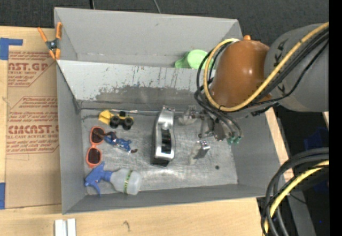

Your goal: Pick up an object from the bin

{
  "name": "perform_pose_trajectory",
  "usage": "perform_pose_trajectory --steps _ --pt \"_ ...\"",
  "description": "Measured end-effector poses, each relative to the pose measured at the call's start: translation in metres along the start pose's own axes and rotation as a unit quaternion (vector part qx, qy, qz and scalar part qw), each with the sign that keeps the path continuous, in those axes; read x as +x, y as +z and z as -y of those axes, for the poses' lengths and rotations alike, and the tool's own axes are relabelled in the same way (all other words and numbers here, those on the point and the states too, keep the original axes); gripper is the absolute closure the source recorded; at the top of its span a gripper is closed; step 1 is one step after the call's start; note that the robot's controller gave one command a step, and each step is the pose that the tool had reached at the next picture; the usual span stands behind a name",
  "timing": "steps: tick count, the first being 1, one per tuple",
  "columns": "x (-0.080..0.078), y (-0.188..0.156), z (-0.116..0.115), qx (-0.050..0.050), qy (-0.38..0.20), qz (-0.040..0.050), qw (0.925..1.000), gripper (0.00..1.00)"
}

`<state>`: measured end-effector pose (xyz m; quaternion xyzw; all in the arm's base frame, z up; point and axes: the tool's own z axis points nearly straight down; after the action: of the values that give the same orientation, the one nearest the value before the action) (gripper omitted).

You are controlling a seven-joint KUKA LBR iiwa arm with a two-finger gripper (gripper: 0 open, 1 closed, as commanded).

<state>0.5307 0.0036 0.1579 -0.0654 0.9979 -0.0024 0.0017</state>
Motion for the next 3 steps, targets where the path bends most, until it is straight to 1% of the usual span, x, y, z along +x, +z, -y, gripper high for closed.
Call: perform_pose_trajectory --steps 1,2,3 --pt "-0.073 0.0537 0.0044 -0.003 -0.056 0.0219 0.9982 1.0" --pt "-0.073 0.0537 0.0045 -0.003 -0.056 0.0219 0.9982 1.0" --pt "-0.0645 0.0525 -0.0006 -0.003 -0.056 0.0192 0.9982 1.0"
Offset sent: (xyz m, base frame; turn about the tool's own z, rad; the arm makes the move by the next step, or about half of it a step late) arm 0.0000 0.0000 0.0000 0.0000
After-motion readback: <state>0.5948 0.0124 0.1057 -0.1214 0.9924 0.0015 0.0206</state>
